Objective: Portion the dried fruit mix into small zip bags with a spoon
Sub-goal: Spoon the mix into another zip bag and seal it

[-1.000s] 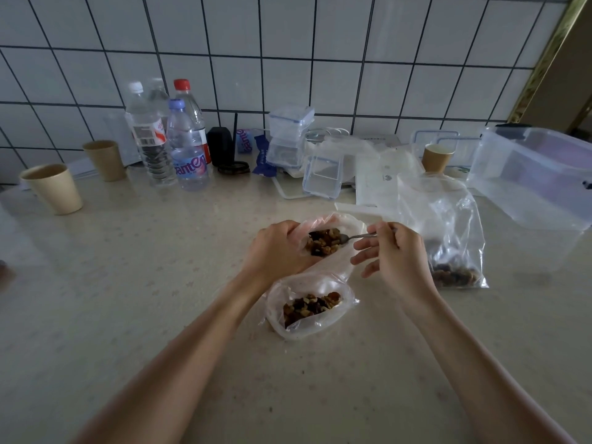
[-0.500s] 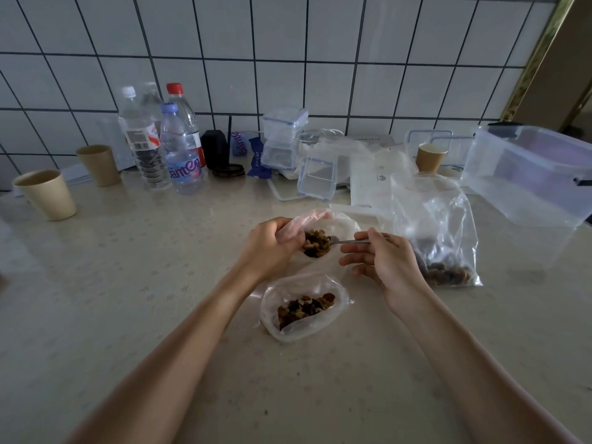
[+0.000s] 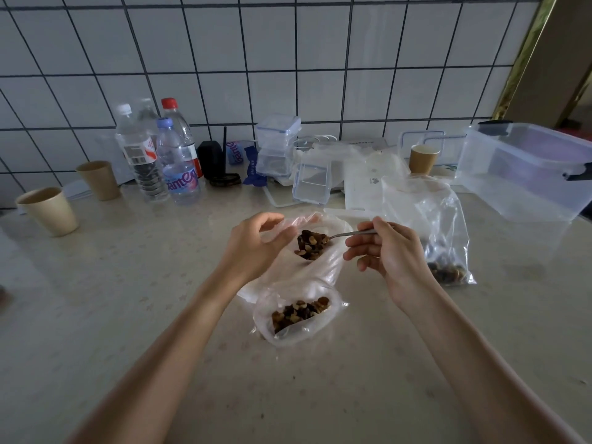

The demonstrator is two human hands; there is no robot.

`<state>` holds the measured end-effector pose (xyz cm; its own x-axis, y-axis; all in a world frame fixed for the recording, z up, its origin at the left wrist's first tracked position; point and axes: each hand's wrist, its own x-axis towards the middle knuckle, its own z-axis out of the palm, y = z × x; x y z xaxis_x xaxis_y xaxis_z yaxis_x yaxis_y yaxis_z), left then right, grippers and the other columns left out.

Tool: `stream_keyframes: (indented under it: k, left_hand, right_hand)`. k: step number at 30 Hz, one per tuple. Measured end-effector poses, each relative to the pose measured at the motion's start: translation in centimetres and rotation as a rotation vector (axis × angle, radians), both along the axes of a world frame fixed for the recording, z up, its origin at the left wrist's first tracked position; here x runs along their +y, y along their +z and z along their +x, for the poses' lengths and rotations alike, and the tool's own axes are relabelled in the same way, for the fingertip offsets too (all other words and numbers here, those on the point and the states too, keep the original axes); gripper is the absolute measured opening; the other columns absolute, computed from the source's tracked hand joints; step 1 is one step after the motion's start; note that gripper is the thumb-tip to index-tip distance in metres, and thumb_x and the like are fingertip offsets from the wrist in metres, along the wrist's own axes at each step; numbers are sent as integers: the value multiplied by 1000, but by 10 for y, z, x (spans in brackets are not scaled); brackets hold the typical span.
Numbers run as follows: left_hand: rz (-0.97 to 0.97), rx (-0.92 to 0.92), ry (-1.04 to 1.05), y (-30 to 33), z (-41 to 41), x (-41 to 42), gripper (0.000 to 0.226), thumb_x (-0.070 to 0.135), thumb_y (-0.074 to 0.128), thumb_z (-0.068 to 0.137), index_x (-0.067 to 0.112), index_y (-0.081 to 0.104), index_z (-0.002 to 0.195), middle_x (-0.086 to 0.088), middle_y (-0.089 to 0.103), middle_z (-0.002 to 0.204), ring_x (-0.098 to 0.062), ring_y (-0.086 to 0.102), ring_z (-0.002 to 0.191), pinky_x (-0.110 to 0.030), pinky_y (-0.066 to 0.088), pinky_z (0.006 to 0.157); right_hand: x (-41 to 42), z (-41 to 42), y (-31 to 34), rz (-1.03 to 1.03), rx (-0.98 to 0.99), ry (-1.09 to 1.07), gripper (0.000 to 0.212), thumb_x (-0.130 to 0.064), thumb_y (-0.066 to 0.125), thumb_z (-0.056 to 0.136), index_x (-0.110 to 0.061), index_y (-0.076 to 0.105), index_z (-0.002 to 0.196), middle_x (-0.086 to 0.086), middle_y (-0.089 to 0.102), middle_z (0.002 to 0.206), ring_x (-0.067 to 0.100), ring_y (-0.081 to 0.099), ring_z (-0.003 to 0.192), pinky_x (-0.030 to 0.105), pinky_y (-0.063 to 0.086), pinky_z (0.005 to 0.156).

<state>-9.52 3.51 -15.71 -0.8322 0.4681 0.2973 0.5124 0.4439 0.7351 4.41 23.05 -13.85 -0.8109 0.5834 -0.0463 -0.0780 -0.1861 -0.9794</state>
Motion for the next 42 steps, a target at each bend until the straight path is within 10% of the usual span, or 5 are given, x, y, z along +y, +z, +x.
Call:
stream_keyframes:
  k: [7, 14, 29, 38, 42]
  left_hand:
    - [13, 233, 39, 20, 35, -30, 24, 39, 73, 95, 23, 72, 113, 15, 72, 106, 3, 64, 94, -5, 42, 74]
    - [-228, 67, 5, 9, 72, -59, 22, 58, 67, 90, 38, 76, 91, 25, 72, 80, 6, 67, 74, -15, 45, 61]
    - [-177, 174, 65, -5, 58, -45, 8, 43, 78, 90, 38, 79, 85, 22, 71, 73, -8, 64, 52, -18, 47, 50]
    - [-165, 141, 126, 7, 59, -50, 33, 75, 68, 80, 42, 73, 77, 33, 68, 80, 5, 66, 66, -22, 47, 56]
    - [-72, 260, 160, 17, 48, -40, 32, 64, 74, 80, 35, 68, 90, 14, 66, 73, -2, 64, 66, -24, 51, 60]
  right_hand:
    - [4, 9, 16, -13, 102, 74, 36, -23, 43, 110, -1, 66, 94, 21, 72, 72, 33, 68, 56, 29, 44, 41]
    - [6, 27, 28, 77, 43, 272, 36, -24, 45, 109, -3, 67, 91, 21, 69, 70, 31, 63, 50, 29, 42, 40]
    - [-8, 40, 29, 1010, 192, 395, 34, -33, 44, 110, -22, 62, 83, 3, 63, 66, 17, 59, 52, 29, 50, 53]
    - [2, 18, 16, 458, 196, 185, 38, -26, 40, 112, -5, 60, 86, 13, 63, 56, 44, 47, 47, 29, 33, 42]
    - [2, 13, 10, 223, 128, 81, 37, -26, 39, 113, -4, 61, 92, 11, 66, 61, 29, 63, 50, 32, 39, 40]
